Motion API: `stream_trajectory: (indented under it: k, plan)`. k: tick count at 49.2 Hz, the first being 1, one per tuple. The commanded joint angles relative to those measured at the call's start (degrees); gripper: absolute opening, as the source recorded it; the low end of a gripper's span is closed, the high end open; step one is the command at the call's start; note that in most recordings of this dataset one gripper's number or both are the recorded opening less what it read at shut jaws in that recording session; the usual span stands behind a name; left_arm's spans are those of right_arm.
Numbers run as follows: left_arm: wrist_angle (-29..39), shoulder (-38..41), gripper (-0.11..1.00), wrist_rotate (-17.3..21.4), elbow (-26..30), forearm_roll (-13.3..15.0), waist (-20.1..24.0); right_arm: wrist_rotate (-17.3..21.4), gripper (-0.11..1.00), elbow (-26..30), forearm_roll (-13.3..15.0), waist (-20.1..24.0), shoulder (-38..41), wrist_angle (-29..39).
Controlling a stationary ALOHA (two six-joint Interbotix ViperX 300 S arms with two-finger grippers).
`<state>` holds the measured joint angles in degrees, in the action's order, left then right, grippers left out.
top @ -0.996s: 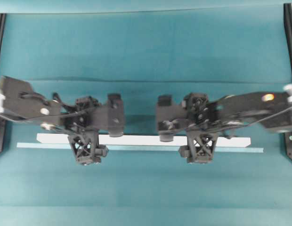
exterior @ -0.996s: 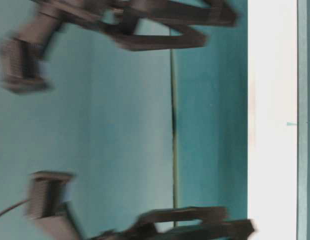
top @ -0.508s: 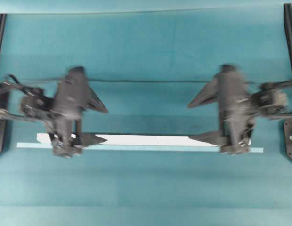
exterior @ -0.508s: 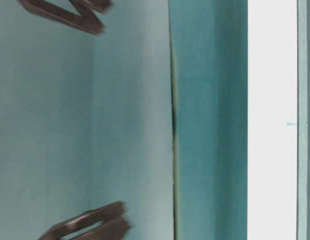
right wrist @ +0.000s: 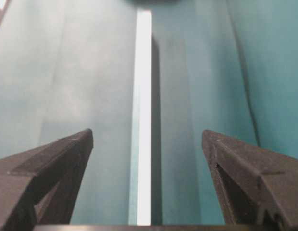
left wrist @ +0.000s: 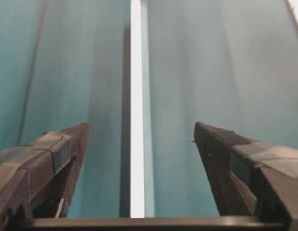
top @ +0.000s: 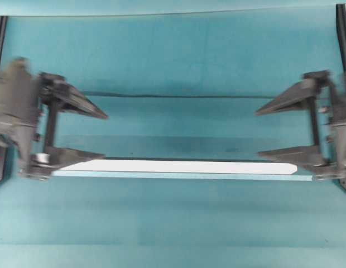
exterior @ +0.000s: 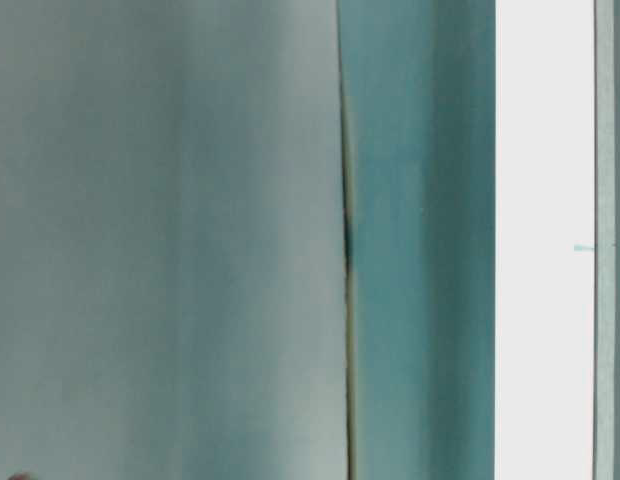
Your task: Lift a wooden board with both hands.
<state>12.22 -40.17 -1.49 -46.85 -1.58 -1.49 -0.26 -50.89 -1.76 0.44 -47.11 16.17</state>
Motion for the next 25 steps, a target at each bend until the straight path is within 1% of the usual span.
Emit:
stream_trajectory:
  k: [1,13,25]
  plan:
    - [-1.7,-3.2,0.96,-0.2,0.0,-0.1,-0.4,0.6,0.93,-0.4,-0.2,-0.1,-2.3,-0.4]
    - [-2.7,-10.6,0.96,-0.1,-0.6,-0.1,-0.1,0.6,0.93,-1.1,-0.2,-0.2,-8.3,-0.5]
    - [-2.7,-12.4,0.96,0.0,-0.6,-0.1,0.1,0.6,0.93,-2.6,-0.2,-0.9,-10.0,-0.6]
